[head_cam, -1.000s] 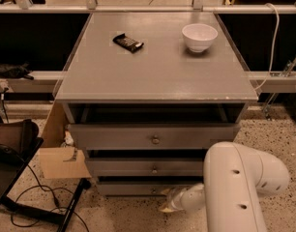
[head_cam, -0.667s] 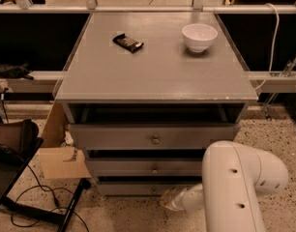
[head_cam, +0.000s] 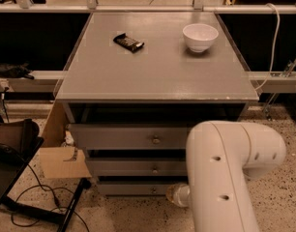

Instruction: Close bottom drawer

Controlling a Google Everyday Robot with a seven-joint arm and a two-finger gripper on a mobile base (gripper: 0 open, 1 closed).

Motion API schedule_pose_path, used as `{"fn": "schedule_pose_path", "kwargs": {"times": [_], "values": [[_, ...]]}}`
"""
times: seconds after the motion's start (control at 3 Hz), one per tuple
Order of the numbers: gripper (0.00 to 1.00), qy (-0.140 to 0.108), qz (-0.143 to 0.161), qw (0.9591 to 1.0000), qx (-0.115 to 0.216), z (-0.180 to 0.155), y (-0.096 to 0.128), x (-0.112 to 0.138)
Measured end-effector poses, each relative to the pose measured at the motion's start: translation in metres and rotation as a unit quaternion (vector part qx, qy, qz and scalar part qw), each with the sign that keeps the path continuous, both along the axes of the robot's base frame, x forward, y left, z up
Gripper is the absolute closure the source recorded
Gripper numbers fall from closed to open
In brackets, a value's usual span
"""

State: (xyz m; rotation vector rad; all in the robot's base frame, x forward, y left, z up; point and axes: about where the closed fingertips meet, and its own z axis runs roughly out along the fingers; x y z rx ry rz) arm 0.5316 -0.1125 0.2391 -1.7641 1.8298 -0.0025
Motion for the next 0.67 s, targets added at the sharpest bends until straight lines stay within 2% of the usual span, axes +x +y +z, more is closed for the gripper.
{"fn": "schedule_pose_path", "kwargs": {"times": [0.33,0.67], "values": [[1.00,-0.095,0.058,0.9934,-0.029,0.081,0.046,0.032],[1.00,-0.131,0.078,0.9877,-0.033,0.113,0.070,0.036]]}}
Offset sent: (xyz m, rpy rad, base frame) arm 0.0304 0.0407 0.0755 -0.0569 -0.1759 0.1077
